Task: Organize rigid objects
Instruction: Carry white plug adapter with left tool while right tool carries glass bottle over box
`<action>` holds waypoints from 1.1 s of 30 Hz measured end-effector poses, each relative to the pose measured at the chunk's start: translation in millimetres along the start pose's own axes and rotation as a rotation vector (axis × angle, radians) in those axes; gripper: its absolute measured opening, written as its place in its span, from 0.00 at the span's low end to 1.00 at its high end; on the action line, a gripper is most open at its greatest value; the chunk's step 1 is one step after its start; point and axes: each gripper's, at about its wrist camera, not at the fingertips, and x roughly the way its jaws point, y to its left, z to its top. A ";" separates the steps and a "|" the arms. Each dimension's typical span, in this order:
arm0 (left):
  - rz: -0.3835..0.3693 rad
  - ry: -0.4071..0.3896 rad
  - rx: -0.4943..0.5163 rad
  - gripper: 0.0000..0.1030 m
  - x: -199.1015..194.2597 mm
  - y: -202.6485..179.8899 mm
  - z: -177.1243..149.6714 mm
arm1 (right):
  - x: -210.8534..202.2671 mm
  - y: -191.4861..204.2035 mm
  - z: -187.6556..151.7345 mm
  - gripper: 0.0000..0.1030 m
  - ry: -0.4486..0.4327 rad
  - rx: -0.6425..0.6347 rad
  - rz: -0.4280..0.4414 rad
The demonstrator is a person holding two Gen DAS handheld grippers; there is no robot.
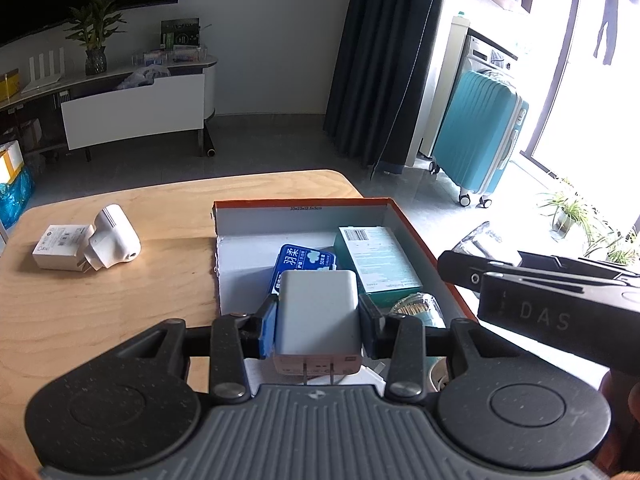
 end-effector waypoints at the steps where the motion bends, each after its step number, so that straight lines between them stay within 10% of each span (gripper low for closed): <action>1: 0.000 0.002 0.000 0.40 1.2 -0.2 0.6 | 1.4 -0.3 0.7 0.60 0.002 -0.001 -0.001; 33: -0.002 0.040 -0.008 0.40 40.4 -0.7 19.6 | 58.3 -7.3 26.0 0.60 0.057 -0.022 0.004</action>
